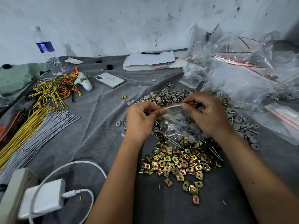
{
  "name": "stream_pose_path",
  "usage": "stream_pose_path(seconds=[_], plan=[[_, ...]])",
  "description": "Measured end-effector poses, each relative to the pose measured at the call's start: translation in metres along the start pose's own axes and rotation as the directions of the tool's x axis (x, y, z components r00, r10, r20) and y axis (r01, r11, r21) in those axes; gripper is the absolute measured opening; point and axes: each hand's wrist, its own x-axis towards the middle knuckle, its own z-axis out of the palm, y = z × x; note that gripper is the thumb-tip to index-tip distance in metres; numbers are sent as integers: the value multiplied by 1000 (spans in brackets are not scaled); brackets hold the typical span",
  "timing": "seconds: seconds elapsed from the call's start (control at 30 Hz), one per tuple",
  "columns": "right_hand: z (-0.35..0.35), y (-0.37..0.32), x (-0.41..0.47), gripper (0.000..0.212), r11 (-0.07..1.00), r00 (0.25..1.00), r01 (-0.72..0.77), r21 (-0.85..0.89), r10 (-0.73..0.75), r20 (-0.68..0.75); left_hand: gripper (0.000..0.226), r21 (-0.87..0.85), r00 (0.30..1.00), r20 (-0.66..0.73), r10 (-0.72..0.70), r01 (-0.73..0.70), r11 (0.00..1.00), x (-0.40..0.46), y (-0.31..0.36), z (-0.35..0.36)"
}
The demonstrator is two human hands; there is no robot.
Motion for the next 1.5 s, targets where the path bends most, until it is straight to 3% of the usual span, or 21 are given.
stream_pose_path(seconds=[0.23,0.33,0.43,0.7,0.83,1.07,1.33,1.5], plan=[[-4,0,0,17,997,999,-22,72,26,-46,7,-57,999,-42,4,-7,998,1,-2,-1],[-4,-3,1,10,997,1000,15,-80,-17,-18,10,-17,999,-21,46,-47,999,2,-3,-1],[-1,-9,2,16,940,989,149,-306,-142,47,10,38,995,4,104,-104,994,0,-2,2],[0,-11,2,11,924,989,147,-352,-131,71,11,-19,995,2,103,-103,995,2,-6,3],[1,-14,1,17,890,980,198,-411,-166,114,15,19,986,-5,168,-168,986,2,-7,3],[5,-19,0,9,883,956,292,-367,-266,120,5,127,966,109,233,-246,961,-3,-2,9],[0,-16,2,13,935,980,199,-293,-187,68,3,228,934,7,357,-349,909,-1,1,7],[-1,-20,2,13,946,976,209,-247,-188,108,5,209,932,92,352,-363,908,-5,4,12]])
